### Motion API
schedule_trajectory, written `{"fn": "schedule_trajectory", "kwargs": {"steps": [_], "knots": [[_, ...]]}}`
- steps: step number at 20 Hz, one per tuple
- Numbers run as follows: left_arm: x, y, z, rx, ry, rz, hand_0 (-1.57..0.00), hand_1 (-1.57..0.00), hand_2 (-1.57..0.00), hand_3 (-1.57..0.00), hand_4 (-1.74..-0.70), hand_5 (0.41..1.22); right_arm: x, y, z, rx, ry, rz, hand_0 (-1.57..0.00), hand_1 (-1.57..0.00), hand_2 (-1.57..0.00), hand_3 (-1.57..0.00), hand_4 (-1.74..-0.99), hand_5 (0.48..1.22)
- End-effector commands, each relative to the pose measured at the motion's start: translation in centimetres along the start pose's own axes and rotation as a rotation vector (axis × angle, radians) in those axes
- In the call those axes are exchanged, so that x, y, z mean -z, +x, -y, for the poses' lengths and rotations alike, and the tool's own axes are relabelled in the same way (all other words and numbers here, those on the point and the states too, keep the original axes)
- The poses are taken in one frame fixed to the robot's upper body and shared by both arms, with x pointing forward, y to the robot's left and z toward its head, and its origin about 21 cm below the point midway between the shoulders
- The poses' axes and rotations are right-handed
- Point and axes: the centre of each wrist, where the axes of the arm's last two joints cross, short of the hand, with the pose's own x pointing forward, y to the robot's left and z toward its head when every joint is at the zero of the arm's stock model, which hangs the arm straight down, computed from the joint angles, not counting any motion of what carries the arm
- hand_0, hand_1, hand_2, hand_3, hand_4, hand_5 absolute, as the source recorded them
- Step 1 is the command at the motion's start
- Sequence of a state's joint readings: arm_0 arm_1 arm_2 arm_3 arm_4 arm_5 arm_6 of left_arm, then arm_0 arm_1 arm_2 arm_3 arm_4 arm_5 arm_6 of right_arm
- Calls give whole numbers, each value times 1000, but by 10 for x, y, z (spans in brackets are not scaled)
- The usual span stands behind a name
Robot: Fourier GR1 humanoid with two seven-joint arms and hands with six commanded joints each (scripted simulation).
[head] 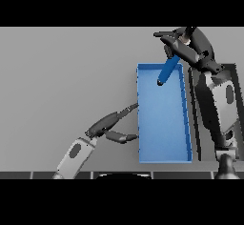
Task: Pick up the blue pipe and place it into the blue bin.
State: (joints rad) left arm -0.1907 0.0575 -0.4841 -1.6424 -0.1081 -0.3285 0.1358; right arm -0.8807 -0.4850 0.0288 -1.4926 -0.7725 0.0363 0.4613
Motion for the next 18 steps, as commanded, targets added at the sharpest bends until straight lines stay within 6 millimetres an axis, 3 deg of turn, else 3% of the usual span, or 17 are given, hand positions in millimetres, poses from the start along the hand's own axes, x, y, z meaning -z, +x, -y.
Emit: {"fn": "schedule_trajectory", "kwargs": {"steps": [1, 6, 12, 14, 16, 17, 18], "knots": [[-1, -2, -2, 2, 2, 0, 1, 1, 1, 1, -883, 481, -3, -16, 10, 15, -41, -39, -1571, -1571, -1571, -1571, -1498, 1221], [-5, -5, -7, 13, 3, -6, 1, 1, 1, 1, -873, 483, -37, -74, 40, 51, -235, -264, -1571, -1571, -1571, -1571, -1499, 1221], [-3, -4, -2, -1, -3, -10, 1, 1, 1, 1, -877, 479, -78, -129, 41, 94, -406, -536, -1571, -1571, -1571, -1571, -1499, 1221], [-2, -3, -3, 5, 5, -7, 1, 1, 1, 1, -880, 475, -91, -142, 44, 80, -432, -614, -1571, -1571, -1571, -1025, -1586, 1221], [-2, -3, -2, 2, 0, -3, 1, 1, 1, 1, -883, 479, -100, -155, 42, 59, -429, -711, -1571, -1571, -1571, -681, -1642, 1221], [-3, -5, 1, 2, -5, -7, 1, 1, 1, 1, -885, 481, -104, -163, 45, 52, -435, -761, -1571, -1571, -1571, -617, -1662, 1221], [-3, -4, -1, 3, -2, -5, 1, 1, 1, 1, -886, 483, -108, -168, 40, 54, -444, -806, -1571, -1571, -1571, -808, -1617, 1199]]}}
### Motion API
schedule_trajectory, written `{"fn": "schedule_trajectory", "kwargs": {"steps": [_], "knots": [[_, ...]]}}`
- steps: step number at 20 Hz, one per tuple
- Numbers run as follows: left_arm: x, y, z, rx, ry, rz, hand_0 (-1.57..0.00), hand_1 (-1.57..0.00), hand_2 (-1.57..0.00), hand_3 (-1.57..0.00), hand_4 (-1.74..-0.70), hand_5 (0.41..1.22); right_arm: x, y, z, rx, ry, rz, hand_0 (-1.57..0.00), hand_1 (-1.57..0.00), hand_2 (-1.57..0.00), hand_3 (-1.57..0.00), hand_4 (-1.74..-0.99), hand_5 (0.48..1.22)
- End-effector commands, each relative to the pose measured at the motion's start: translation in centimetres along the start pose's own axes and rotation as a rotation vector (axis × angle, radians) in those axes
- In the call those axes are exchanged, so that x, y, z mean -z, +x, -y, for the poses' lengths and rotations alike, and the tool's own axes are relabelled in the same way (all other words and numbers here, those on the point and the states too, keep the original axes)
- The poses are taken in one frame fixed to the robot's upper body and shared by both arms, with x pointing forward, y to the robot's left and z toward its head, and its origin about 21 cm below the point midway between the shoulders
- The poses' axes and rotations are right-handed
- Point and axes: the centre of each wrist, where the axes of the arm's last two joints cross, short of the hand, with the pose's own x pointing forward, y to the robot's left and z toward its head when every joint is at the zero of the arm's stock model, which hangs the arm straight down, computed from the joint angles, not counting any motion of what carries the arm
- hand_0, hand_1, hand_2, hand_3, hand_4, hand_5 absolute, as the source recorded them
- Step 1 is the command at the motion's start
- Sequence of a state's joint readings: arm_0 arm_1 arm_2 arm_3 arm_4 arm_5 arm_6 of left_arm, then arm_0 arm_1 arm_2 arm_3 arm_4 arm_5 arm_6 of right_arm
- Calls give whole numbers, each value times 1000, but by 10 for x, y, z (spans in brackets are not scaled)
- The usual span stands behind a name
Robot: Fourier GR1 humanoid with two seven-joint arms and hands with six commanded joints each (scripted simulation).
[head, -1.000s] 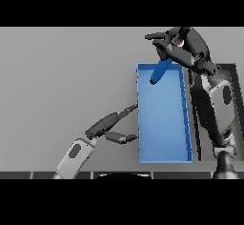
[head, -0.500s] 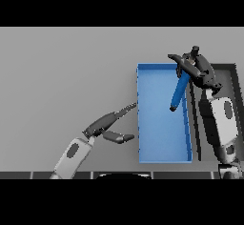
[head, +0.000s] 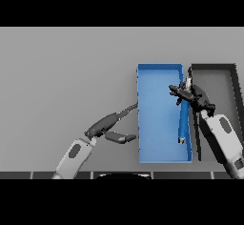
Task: Pick up the blue pipe and place it into the blue bin.
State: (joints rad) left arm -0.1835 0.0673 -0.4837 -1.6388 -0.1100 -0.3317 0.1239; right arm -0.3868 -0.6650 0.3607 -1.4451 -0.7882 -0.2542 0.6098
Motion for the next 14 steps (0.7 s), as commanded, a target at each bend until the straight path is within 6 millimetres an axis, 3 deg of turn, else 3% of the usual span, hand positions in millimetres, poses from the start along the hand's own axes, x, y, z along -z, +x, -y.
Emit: {"fn": "schedule_trajectory", "kwargs": {"steps": [1, 3, 4, 6, 9, 14], "knots": [[1, -1, -2, 1, 0, -5, 1, 1, 1, 1, -885, 486, 3, -6, 1, 11, -23, -56, -1571, -1514, -1454, -960, -1573, 1188], [2, 1, -1, 5, 4, 0, 1, 1, 1, 1, -882, 493, 8, -14, 1, 61, -30, -157, -1005, -968, -930, -614, -1451, 1146], [0, 0, 2, 3, -2, 8, 1, 1, 1, 1, -880, 495, 9, -19, 3, 83, -31, -196, -804, -775, -744, -491, -1385, 1114], [-1, -1, -3, 6, 3, 4, 1, 1, 1, 1, -881, 497, 8, -19, 4, 44, 19, -221, -514, -495, -476, -314, -1296, 1152], [1, 2, -3, 6, 8, 8, 1, 1, 1, 1, -879, 493, 7, -17, -3, -113, 52, -234, -263, -253, -243, -160, -1202, 1013], [2, -2, 0, 4, -1, -8, 1, 1, 1, 1, -879, 483, 9, -17, -6, -232, 49, -236, -85, -82, -79, -52, -1133, 853]]}}
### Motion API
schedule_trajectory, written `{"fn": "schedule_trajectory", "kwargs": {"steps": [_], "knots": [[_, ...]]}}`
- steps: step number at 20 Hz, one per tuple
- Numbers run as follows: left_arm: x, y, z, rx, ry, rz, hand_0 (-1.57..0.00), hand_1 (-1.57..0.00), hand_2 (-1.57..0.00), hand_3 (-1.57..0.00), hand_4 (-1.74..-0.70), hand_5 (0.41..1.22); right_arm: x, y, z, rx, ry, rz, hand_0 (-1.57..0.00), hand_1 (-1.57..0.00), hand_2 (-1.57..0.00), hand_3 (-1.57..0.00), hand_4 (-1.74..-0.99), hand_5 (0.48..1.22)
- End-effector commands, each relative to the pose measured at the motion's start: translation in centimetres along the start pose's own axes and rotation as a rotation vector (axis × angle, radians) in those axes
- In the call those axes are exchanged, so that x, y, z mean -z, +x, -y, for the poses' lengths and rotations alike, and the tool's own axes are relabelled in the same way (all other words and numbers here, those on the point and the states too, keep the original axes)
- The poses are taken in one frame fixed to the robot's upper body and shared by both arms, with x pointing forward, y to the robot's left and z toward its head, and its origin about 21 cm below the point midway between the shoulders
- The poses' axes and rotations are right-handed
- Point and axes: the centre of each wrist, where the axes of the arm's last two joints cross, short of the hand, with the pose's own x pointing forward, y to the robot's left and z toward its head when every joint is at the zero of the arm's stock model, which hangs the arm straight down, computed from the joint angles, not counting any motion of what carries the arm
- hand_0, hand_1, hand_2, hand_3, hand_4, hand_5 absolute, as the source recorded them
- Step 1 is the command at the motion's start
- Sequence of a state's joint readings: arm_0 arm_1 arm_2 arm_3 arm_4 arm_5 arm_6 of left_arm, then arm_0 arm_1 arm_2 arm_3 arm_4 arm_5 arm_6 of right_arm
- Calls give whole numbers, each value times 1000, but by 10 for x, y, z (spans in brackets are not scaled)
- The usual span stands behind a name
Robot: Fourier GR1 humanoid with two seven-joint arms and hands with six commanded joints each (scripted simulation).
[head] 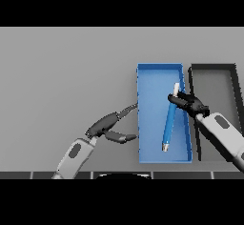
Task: Pick up the blue pipe and place it into the blue bin.
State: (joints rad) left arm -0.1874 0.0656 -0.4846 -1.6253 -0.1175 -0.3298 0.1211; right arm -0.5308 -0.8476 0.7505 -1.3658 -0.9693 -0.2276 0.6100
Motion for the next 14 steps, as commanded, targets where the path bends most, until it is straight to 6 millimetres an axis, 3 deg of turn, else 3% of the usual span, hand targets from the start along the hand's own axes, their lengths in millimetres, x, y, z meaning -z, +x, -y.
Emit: {"fn": "schedule_trajectory", "kwargs": {"steps": [1, 3, 8, 10, 14], "knots": [[-3, 1, 0, -3, 0, 10, 1, 1, 1, 1, -878, 480, 1, 1, 1, -19, -11, 8, -68, -66, -63, -41, -1131, 829], [-2, 1, -2, 1, 10, 4, 1, 1, 1, 1, -881, 476, 5, -3, 1, -23, -10, 1, -377, -184, -82, -26, -1144, 792], [-5, -1, -1, 3, 5, -1, 1, 1, 1, 1, -885, 476, 5, -5, 1, 1, 24, 25, -123, -60, -26, -8, -1154, 809], [-4, 0, 1, -1, 4, -4, 1, 1, 1, 1, -885, 478, 2, -2, 2, -9, 19, 34, -212, -100, -24, -5, -1152, 804], [-6, 5, 3, -2, 0, 12, 1, 1, 1, 1, -885, 480, 3, -2, -2, -15, 23, 27, -212, -100, -24, -5, -1152, 798]]}}
